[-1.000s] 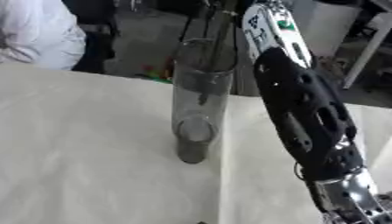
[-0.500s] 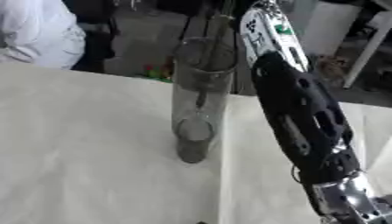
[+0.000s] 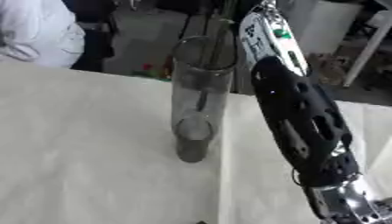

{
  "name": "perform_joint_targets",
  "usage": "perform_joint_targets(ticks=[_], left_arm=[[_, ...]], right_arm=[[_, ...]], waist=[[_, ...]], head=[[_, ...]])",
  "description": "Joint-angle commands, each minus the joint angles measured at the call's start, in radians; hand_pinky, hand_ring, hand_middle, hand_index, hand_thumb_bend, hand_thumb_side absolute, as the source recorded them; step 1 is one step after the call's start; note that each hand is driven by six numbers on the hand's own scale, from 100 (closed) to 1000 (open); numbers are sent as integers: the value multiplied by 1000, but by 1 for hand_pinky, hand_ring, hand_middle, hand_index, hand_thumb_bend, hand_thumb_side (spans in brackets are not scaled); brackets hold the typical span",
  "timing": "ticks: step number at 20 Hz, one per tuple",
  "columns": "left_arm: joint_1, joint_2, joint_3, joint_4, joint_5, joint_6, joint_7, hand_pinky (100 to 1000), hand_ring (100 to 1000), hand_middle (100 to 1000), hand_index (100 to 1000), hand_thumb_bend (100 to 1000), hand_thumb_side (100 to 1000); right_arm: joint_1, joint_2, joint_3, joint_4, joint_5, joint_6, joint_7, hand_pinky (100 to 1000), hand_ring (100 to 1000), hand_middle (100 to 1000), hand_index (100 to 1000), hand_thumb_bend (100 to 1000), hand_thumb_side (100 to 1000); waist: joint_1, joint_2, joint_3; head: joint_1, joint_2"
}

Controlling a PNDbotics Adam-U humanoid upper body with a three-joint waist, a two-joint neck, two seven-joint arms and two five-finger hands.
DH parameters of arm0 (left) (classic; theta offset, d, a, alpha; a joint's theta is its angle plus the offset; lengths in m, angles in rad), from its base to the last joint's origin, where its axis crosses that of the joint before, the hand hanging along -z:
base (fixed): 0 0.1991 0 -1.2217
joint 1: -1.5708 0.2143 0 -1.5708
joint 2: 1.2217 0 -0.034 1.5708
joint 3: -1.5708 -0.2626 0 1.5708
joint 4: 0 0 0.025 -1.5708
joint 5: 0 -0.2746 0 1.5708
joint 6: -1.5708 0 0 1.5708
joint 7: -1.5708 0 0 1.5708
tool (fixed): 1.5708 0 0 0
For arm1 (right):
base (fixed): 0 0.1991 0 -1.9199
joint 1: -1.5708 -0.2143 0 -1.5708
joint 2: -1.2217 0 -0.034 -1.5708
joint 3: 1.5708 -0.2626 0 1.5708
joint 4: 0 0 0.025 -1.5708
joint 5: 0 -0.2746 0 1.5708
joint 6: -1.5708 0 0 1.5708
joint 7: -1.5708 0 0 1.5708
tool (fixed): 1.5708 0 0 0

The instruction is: Arrange flowers into the vase.

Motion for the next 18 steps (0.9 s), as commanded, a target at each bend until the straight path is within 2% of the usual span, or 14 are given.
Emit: perform_joint_targets(ticks=[1,2,3,4,5,8,9,10,11,12,13,15,18], left_arm=[[-10,-5,-1,-16,2,2,-3,705,726,789,867,272,946],[-10,-5,-1,-16,2,2,-3,705,727,789,867,272,947],[-10,-5,-2,-16,3,2,-3,706,727,789,867,272,947],[-10,-6,-2,-16,3,2,-4,706,727,789,867,271,947],[-9,-6,-2,-16,3,3,-4,706,727,789,867,271,947],[-11,-7,-2,-16,4,3,-5,705,727,789,867,271,946],[-11,-7,-2,-16,4,3,-5,706,727,790,867,271,946],[-11,-7,-2,-16,4,3,-5,706,727,790,867,271,946],[-12,-7,-3,-16,5,3,-6,706,726,790,867,271,946],[-12,-8,-3,-16,5,3,-6,706,726,790,867,271,946],[-12,-8,-3,-16,6,3,-6,706,726,790,867,270,946],[-13,-8,-3,-16,7,3,-7,706,726,790,867,271,946],[-14,-8,-3,-16,7,2,-9,706,726,790,867,271,946]], right_arm=[[-17,-26,-8,-18,35,-5,5,397,462,100,108,295,503],[-16,-26,-8,-17,41,-6,7,428,482,100,108,296,501],[-16,-27,-7,-17,47,-8,10,515,534,100,110,299,500],[-15,-27,-6,-18,52,-9,14,539,549,113,110,300,500],[-15,-27,-5,-17,56,-10,18,596,591,154,111,300,502],[-12,-25,-7,-15,58,-8,27,664,654,204,110,290,502],[-12,-24,-9,-15,57,-6,28,763,717,239,109,284,501],[-11,-22,-10,-15,55,-4,27,779,726,244,109,284,501],[-11,-21,-12,-15,52,0,25,930,790,286,108,283,500],[-11,-20,-13,-16,48,2,23,989,813,301,108,286,501],[-10,-20,-13,-18,46,4,22,1000,857,329,109,292,502],[-8,-21,-12,-21,44,4,25,1000,881,346,107,296,511],[-5,-21,-10,-24,46,2,35,1000,872,347,106,289,558]], waist=[[12,-22,-3],[13,-21,-3],[13,-21,-3],[13,-21,-4],[14,-21,-4],[13,-21,-5],[14,-21,-4],[14,-22,-4],[14,-22,-4],[13,-22,-4],[13,-22,-4],[13,-22,-4],[12,-21,-4]], head=[[1,-12],[1,-12],[1,-13],[1,-13],[1,-13],[2,-14],[2,-15],[3,-16],[3,-16],[4,-16],[5,-16],[5,-18],[6,-18]])
